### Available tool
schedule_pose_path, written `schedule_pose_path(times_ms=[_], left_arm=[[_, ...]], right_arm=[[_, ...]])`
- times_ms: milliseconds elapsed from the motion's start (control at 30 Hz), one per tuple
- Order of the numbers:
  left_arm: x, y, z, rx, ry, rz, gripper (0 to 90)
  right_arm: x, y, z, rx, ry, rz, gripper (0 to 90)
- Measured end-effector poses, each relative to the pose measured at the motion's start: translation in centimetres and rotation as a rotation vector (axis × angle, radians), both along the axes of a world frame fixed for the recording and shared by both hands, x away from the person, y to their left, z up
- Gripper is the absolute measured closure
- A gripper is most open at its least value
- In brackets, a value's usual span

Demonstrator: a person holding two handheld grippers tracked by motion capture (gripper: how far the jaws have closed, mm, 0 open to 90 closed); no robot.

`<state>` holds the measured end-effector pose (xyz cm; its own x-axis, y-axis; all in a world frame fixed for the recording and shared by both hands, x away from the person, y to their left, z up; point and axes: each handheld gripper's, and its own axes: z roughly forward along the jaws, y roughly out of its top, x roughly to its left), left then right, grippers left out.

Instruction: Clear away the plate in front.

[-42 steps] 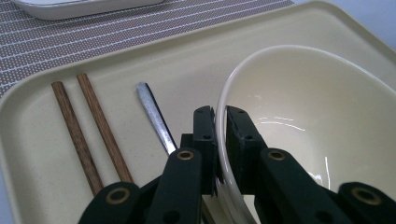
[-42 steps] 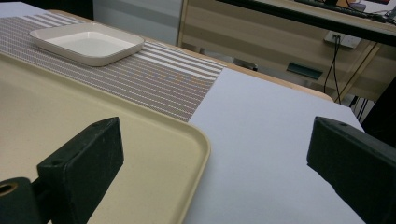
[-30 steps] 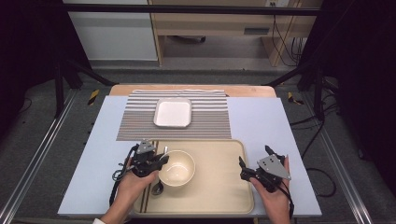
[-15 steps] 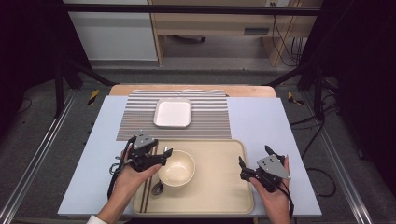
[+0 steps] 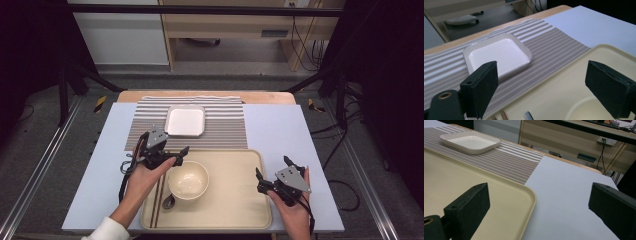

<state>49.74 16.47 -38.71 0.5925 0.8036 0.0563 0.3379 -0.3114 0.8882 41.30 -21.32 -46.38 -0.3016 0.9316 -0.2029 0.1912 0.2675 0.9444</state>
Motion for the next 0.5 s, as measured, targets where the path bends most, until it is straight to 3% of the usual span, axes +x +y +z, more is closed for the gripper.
schedule_pose_path(times_ms=[267,500], left_arm=[[5.0,-0.1,0.6,0.017,-0.018,0.029,9.9],[9.0,0.2,-0.8,0.007,-0.016,0.063,10.9]], right_arm=[[0.0,-0.3,0.1,0.003,-0.012,-0.012,3.8],[0.0,-0.5,0.1,0.004,-0.015,-0.016,3.9]])
